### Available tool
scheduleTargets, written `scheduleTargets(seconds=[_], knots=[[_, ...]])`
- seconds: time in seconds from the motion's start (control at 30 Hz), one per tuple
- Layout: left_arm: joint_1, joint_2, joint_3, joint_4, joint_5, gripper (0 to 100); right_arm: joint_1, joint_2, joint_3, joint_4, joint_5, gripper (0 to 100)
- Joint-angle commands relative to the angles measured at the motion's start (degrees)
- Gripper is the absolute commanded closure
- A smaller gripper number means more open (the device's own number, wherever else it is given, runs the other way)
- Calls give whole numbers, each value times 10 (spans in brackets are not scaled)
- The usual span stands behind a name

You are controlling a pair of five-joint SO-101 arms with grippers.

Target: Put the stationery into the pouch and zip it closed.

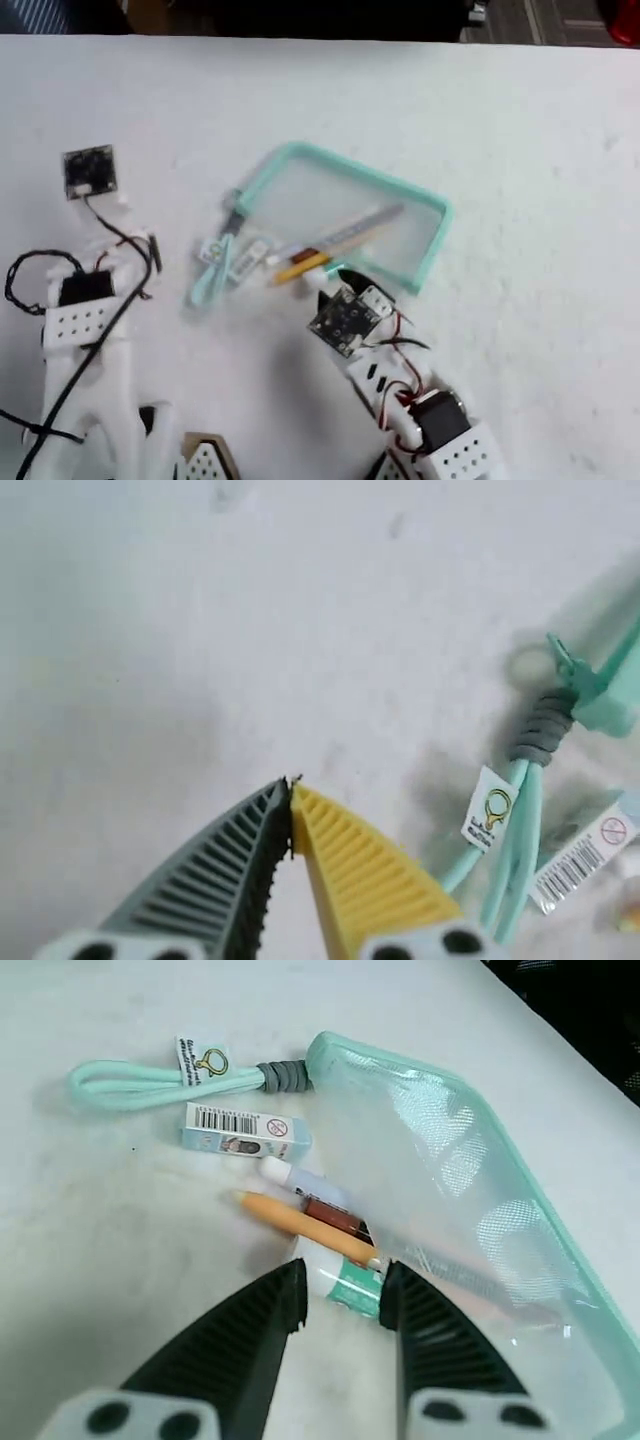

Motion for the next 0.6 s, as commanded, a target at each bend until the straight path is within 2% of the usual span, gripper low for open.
scheduleTargets(seconds=[0.0, 0.13, 0.27, 0.4, 0.57], knots=[[-9, -22, 9, -52, 12, 976, -16, 1, -9, 2, 8, 875], [-10, -22, 24, -69, 12, 976, -20, 2, -84, 48, 7, 875], [-12, -22, 27, -64, 13, 976, -58, 36, -147, 90, 10, 875], [-12, -22, 27, -64, 14, 976, -75, 156, -222, 89, 6, 875], [-12, -22, 30, -64, 14, 976, -76, 362, -310, 15, 5, 875]])
